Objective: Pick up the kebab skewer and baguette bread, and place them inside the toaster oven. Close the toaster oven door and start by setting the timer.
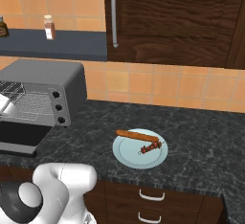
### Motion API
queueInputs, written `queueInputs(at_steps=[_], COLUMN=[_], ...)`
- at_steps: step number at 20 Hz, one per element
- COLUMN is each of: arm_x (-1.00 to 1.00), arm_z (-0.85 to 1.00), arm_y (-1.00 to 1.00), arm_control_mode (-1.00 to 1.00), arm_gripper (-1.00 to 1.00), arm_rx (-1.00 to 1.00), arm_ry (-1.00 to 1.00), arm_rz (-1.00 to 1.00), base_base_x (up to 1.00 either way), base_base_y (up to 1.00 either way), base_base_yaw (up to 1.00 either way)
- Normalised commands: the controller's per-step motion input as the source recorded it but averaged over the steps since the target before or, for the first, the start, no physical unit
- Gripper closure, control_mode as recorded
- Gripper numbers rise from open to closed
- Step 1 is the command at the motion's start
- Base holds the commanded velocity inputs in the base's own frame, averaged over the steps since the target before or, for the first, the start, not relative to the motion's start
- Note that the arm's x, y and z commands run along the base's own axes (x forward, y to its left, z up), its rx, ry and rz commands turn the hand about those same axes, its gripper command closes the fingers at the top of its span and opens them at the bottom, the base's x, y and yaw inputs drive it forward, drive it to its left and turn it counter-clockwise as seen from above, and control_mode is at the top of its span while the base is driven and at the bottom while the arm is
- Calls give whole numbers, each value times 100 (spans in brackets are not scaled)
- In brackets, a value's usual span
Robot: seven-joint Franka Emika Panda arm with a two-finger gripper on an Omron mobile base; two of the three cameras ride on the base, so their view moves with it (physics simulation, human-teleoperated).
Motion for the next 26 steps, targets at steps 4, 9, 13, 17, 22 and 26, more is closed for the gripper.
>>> queueInputs(at_steps=[4, 9, 13, 17, 22, 26], arm_x=[0, 0, 0, 0, 0, 0], arm_z=[16, 7, 0, 0, -1, -6], arm_y=[-93, -79, -77, -71, -57, -44], arm_control_mode=[-100, -100, -100, -100, -100, -100], arm_gripper=[-100, -100, -100, -100, -100, -100], arm_rx=[7, 4, 6, 4, 2, 0], arm_ry=[14, 17, 16, 9, 4, 0], arm_rz=[-31, -29, -28, -24, -21, -15], base_base_x=[0, 0, 0, 0, 0, 0], base_base_y=[0, 0, 0, 0, 0, 0], base_base_yaw=[0, 0, 0, 0, 0, 0])
